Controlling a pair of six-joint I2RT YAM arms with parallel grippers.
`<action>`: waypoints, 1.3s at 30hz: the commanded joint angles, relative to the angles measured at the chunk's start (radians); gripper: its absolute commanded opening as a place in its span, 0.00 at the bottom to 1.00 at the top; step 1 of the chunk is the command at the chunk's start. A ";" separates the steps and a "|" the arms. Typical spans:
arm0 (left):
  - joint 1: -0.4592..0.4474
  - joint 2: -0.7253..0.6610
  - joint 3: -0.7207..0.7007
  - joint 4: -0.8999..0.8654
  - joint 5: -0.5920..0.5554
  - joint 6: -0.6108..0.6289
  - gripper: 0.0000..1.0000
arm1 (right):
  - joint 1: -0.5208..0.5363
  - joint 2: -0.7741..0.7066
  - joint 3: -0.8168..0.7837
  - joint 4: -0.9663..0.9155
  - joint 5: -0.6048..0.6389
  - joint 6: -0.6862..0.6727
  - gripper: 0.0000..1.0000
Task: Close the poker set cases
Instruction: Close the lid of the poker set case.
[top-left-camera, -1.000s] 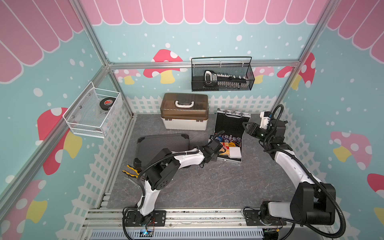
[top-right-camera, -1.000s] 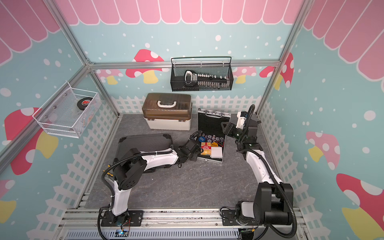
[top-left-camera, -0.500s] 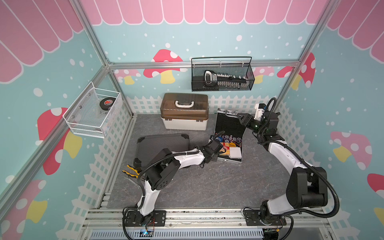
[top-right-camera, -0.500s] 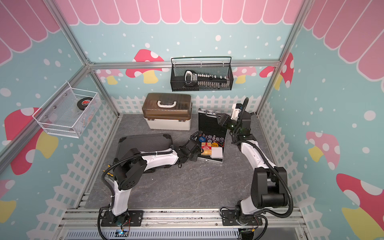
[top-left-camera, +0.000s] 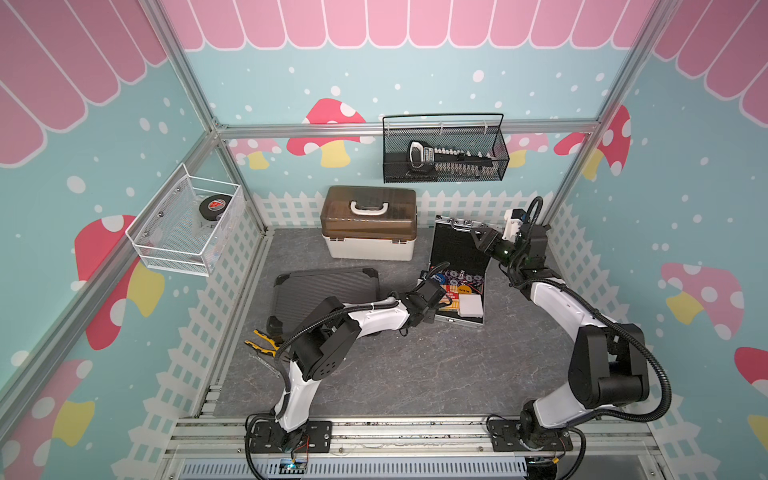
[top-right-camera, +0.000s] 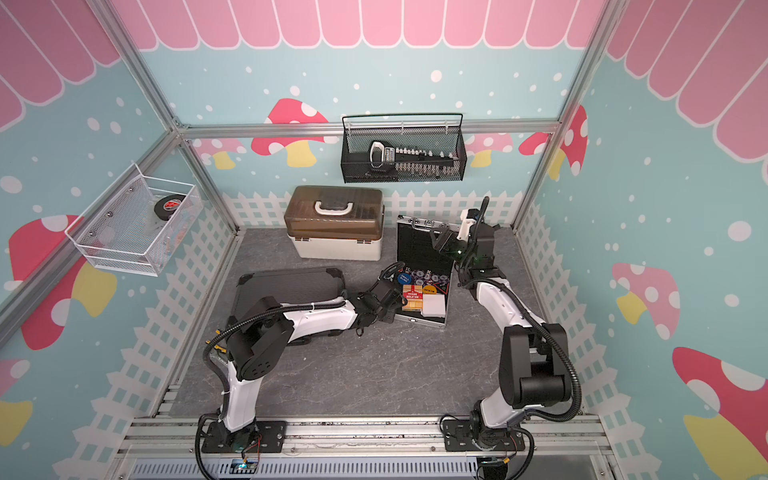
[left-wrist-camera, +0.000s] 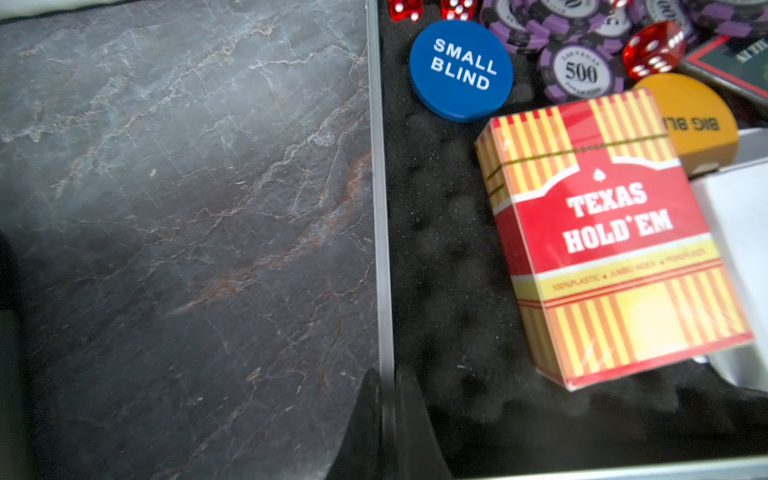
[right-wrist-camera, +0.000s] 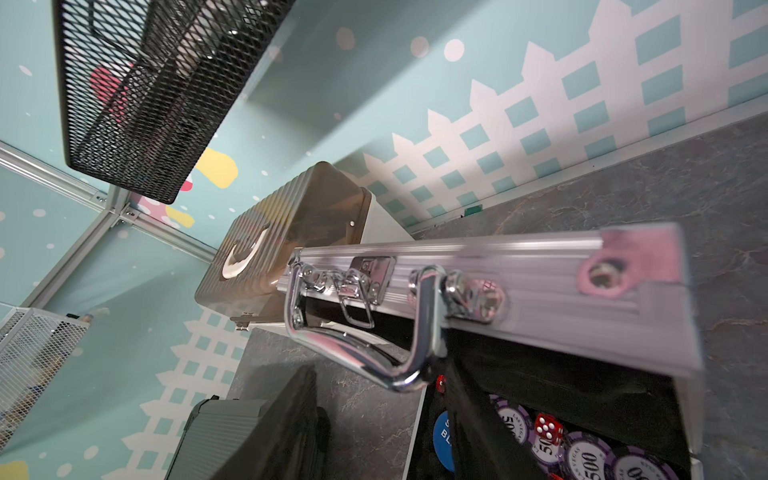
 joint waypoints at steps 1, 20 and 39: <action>-0.029 0.037 -0.027 -0.078 0.101 0.015 0.06 | 0.009 0.030 0.021 0.035 0.032 0.036 0.48; -0.029 0.033 -0.030 -0.078 0.090 0.015 0.06 | 0.013 -0.064 -0.054 0.007 0.095 -0.006 0.45; -0.029 0.019 -0.038 -0.075 0.090 0.014 0.05 | -0.013 -0.159 -0.050 -0.375 0.377 -0.524 0.46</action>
